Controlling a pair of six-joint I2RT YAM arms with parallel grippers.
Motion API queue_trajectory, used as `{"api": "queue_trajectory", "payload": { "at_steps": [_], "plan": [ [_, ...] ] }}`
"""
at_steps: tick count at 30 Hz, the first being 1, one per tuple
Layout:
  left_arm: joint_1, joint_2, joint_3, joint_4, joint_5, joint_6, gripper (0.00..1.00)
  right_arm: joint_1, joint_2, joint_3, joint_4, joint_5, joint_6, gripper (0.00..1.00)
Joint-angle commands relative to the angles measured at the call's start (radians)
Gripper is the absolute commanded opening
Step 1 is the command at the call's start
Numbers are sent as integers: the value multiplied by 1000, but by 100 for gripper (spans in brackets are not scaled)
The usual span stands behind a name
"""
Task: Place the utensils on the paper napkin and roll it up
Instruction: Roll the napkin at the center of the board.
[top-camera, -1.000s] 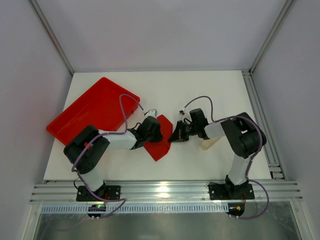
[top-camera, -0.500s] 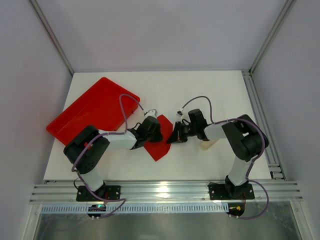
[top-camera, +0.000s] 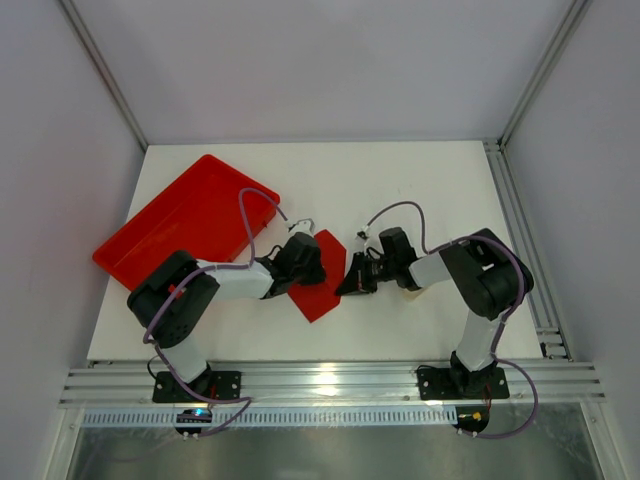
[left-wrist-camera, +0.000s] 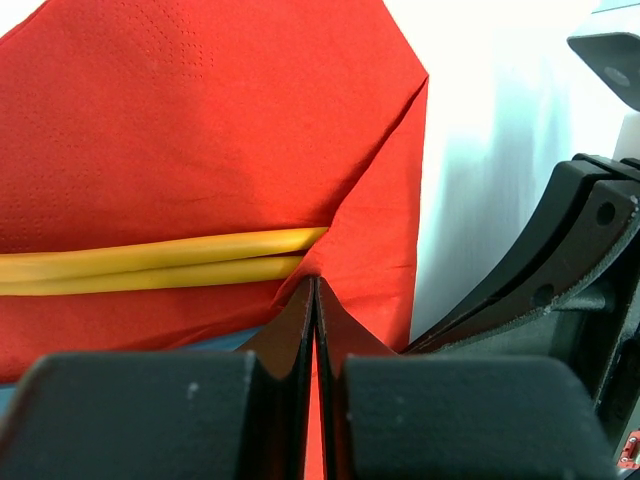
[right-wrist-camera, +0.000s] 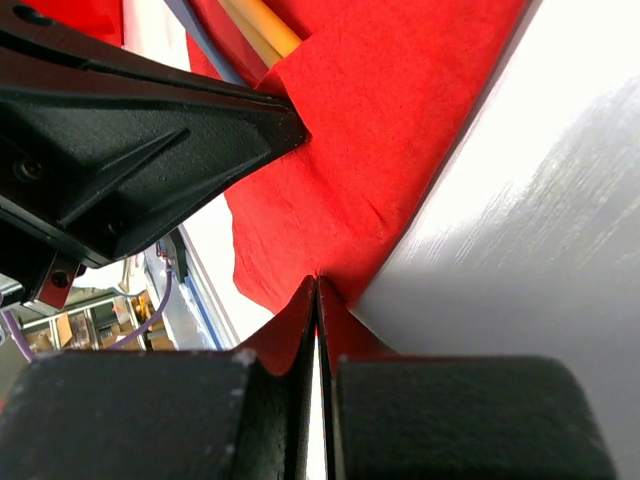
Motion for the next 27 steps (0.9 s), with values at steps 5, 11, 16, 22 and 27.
{"api": "queue_trajectory", "payload": {
  "at_steps": [5, 11, 16, 22, 27],
  "plan": [
    [6, 17, 17, -13, -19, 15, 0, 7, 8, -77, 17, 25, -22, 4],
    [6, 20, 17, -12, -21, 15, 0, 7, 3, -117, 40, 19, -21, 4],
    [6, 18, 17, -15, -22, 17, 0, 7, -18, -157, 51, 20, -21, 4],
    [6, 13, 14, -16, -18, 15, 0, 7, -66, -189, 40, 9, -25, 4],
    [6, 7, 11, -15, -15, 17, 0, 7, -159, -171, -22, 11, -32, 4]
  ]
}}
